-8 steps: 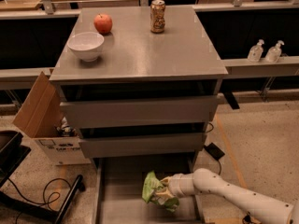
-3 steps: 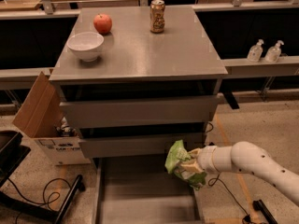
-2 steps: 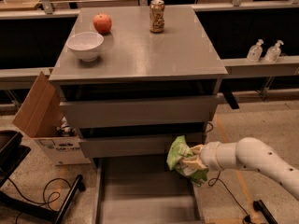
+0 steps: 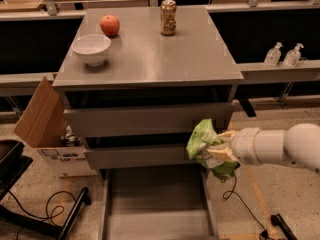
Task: Pick green rice chip bag from bottom drawer and place on counter
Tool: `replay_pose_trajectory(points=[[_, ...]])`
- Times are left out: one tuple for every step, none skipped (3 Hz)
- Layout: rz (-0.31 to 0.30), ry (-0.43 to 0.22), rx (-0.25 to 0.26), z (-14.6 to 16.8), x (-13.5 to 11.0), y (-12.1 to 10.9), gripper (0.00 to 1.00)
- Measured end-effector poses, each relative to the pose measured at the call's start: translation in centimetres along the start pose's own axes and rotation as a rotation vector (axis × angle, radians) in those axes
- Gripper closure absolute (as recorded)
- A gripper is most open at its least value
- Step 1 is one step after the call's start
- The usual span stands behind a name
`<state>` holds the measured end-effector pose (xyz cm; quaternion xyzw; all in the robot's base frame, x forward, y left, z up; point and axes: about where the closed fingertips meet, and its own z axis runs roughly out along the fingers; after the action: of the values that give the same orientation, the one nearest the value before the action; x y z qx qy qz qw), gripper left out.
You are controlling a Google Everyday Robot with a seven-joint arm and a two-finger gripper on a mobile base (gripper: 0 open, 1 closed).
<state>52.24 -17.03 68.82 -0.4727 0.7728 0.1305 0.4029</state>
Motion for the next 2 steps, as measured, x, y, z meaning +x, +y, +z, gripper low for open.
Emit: replay_pose_trajectory(points=[[-0.007,0.001,0.124,-7.3,-8.3,-4.1,1.0],[-0.016,-0.009,0.202,-10.4,-14.1,-7.7,1.0]])
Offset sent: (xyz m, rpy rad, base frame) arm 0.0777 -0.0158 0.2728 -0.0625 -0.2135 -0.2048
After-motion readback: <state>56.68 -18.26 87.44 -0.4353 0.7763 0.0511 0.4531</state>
